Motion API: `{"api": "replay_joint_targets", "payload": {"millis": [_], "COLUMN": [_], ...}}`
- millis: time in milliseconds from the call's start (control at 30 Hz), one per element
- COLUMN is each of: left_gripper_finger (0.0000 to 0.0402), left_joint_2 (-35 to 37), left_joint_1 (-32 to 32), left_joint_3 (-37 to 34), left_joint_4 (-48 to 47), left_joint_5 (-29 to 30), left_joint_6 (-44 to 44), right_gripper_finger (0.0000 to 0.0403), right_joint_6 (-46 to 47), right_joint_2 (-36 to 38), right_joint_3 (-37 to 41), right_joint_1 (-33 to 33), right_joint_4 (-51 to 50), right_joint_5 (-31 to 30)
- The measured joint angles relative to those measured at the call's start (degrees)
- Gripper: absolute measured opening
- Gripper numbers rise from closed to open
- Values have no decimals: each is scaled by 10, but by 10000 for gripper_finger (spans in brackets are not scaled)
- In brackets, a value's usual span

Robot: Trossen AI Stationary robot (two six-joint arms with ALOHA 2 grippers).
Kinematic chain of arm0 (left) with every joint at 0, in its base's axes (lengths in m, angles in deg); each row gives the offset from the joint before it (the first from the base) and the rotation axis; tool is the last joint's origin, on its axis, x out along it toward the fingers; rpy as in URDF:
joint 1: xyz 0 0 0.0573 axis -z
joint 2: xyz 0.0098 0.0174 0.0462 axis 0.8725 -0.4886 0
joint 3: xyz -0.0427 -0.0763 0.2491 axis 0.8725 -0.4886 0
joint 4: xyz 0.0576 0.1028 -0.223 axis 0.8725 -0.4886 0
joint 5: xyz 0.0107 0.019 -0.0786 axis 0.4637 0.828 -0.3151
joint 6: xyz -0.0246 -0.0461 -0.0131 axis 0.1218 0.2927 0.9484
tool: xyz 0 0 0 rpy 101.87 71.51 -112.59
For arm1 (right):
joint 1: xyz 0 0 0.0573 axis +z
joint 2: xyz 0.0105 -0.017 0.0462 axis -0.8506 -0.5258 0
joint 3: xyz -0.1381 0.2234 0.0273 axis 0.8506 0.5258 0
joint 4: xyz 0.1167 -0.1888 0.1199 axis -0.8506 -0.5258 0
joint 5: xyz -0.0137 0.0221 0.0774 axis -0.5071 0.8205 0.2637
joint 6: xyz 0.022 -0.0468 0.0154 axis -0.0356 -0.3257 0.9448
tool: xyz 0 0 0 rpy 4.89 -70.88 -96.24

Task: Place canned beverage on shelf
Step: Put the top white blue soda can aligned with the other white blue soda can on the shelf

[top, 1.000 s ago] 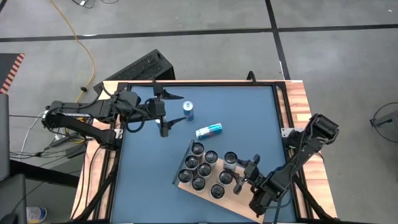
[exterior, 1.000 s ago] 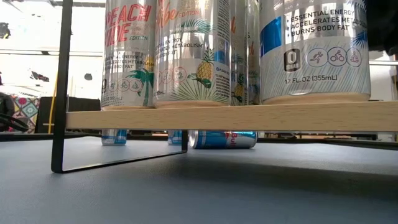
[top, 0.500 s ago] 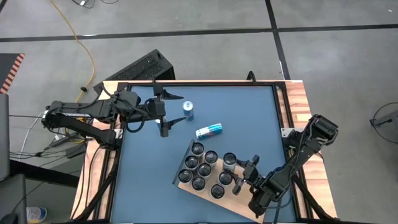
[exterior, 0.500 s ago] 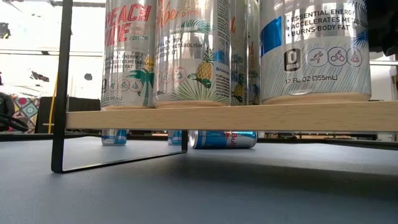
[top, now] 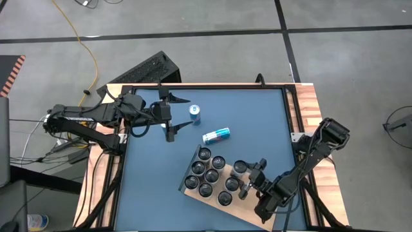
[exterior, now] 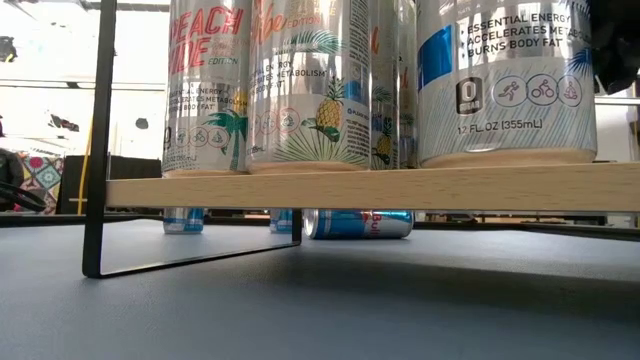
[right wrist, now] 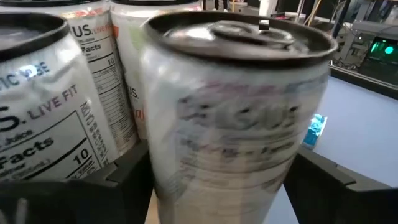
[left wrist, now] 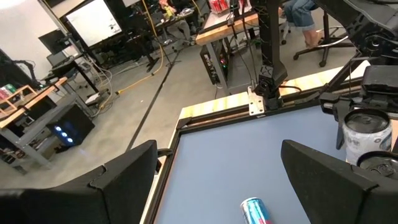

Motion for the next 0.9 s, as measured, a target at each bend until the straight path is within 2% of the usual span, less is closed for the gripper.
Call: {"api": "replay_joint_targets", "payload": {"millis": [900], "left_gripper_finger": [330], "left_joint_2": [0], "left_joint_1": [0], "left_joint_3": [0], "left_joint_4": [0], "left_joint_5": [0], "left_joint_6": [0], "right_gripper_finger": [311], "right_joint_6": [6], "right_joint_2": [1], "right_joint_3": [0], "right_joint_1": [32], "right_joint_4": [3], "right_joint_5": [17]}}
